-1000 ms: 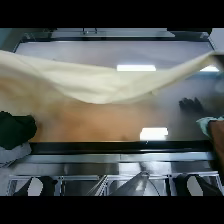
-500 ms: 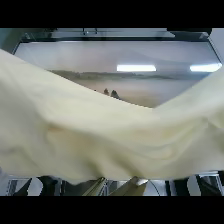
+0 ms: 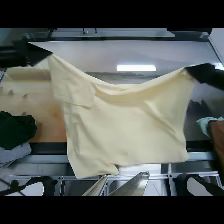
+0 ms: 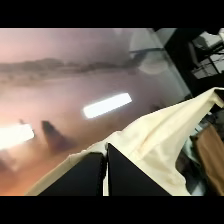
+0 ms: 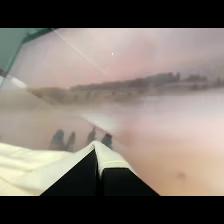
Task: Fold the shirts.
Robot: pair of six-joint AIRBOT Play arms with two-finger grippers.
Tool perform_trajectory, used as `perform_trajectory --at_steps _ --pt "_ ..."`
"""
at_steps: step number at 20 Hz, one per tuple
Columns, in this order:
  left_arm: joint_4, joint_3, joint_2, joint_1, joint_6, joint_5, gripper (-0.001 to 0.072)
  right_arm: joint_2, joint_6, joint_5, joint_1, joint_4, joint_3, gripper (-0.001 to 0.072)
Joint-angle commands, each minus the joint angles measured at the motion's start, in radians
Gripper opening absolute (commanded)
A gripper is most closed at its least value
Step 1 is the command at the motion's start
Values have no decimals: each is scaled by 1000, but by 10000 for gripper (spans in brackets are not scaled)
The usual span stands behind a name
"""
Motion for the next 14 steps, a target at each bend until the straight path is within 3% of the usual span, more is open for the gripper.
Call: perform_trajectory --at_steps 1,3,7,14 --pt "73 72 -262 -6 23 115 26 -304 -211 -145 43 176 -12 21" --pt "71 157 -380 6 22 94 26 -482 -268 -77 27 294 78 20" --pt "84 314 -537 8 -6 62 26 -740 -239 60 13 330 335 21" --pt "205 428 -611 58 -134 -24 25 -899 -123 130 -28 274 625 20"
